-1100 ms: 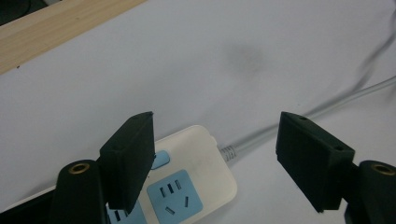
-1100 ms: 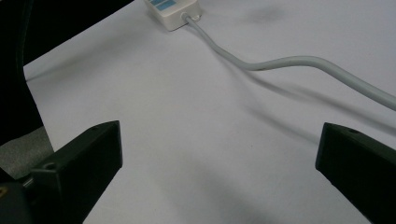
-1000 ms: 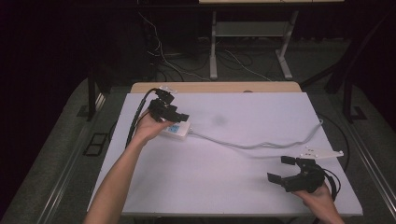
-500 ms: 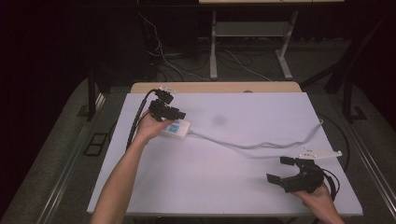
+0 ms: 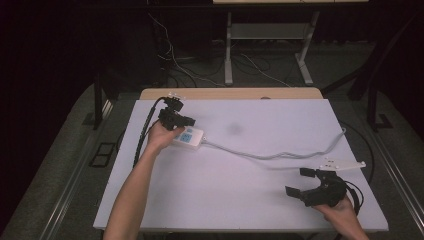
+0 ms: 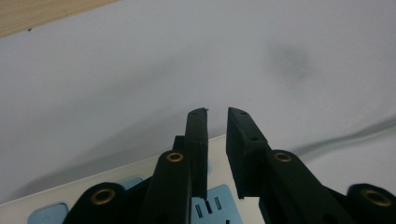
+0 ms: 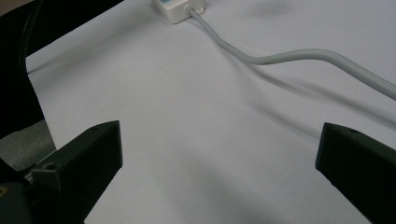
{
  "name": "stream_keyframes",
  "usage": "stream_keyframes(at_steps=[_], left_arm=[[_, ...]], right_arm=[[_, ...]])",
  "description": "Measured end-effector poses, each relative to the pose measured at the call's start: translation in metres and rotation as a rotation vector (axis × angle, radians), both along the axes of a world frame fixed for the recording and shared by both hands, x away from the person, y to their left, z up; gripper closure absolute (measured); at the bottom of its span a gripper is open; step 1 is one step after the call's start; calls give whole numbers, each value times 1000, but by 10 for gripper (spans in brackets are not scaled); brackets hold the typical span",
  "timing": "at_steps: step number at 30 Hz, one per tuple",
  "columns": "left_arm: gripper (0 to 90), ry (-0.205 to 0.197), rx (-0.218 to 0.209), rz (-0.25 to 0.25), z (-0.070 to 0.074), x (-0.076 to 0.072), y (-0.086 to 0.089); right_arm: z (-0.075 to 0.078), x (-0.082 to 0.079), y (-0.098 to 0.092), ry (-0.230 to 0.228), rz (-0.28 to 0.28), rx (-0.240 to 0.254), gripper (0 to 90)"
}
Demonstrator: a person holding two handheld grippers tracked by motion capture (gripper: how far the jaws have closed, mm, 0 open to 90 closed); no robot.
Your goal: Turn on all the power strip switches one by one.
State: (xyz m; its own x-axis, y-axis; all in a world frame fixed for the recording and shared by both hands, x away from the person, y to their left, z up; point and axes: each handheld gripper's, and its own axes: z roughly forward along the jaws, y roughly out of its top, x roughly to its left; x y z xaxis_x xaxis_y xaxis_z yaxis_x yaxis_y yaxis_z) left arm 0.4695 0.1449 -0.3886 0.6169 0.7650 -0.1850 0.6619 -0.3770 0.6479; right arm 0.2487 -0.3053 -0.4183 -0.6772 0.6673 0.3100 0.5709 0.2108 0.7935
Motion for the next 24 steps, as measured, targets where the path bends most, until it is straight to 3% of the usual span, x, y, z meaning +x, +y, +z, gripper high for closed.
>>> stream_keyframes(at_steps=[7,24], left_arm=[[890,12,-26,23,-7,2,3],[894,30,-14,30,-24,-1,7]], right_arm=[[0,0,0,-2,2,-2,5],[-2,1,1,4,10,-9,5]])
